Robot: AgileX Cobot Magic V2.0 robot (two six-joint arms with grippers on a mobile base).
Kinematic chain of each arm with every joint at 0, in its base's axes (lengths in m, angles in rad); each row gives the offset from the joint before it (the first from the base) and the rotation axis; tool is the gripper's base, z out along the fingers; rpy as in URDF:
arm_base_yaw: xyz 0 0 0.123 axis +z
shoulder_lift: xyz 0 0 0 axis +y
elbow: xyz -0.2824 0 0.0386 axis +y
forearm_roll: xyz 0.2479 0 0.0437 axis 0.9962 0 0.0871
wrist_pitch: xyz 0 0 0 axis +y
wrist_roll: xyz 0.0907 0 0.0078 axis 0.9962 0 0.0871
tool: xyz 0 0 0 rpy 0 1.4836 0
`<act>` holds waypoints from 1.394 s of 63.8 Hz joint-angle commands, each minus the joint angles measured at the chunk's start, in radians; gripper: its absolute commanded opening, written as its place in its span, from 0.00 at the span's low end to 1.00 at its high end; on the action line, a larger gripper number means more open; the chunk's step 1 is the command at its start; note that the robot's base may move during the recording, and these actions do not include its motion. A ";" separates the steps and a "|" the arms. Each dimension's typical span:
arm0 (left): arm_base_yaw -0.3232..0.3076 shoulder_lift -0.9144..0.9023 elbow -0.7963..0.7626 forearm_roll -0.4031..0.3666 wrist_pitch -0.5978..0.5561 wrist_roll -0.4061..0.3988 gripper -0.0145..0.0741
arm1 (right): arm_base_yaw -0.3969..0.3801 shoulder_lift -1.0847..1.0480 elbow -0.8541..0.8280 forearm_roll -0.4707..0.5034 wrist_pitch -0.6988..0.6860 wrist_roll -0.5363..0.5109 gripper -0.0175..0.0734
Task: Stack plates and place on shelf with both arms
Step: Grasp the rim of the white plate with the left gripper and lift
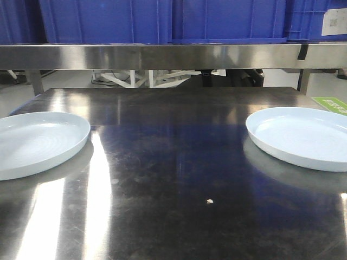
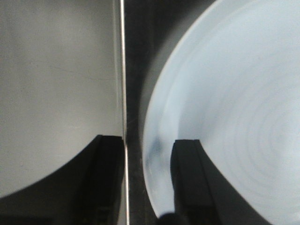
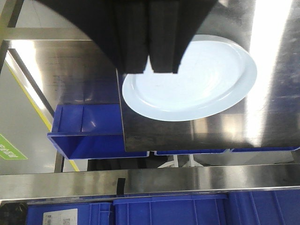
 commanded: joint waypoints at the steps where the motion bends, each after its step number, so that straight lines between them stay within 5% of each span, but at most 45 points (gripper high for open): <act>1: 0.001 -0.042 -0.029 -0.008 -0.013 -0.012 0.47 | -0.005 -0.019 0.001 -0.013 -0.082 -0.009 0.25; 31: 0.001 -0.041 -0.029 -0.010 0.012 -0.012 0.26 | -0.005 -0.019 0.001 -0.013 -0.082 -0.009 0.25; 52: 0.001 -0.041 -0.040 -0.027 0.049 -0.012 0.25 | -0.005 -0.019 0.001 -0.013 -0.082 -0.009 0.25; 89: -0.003 -0.055 -0.252 -0.376 0.219 0.021 0.25 | -0.005 -0.019 0.001 -0.013 -0.082 -0.009 0.25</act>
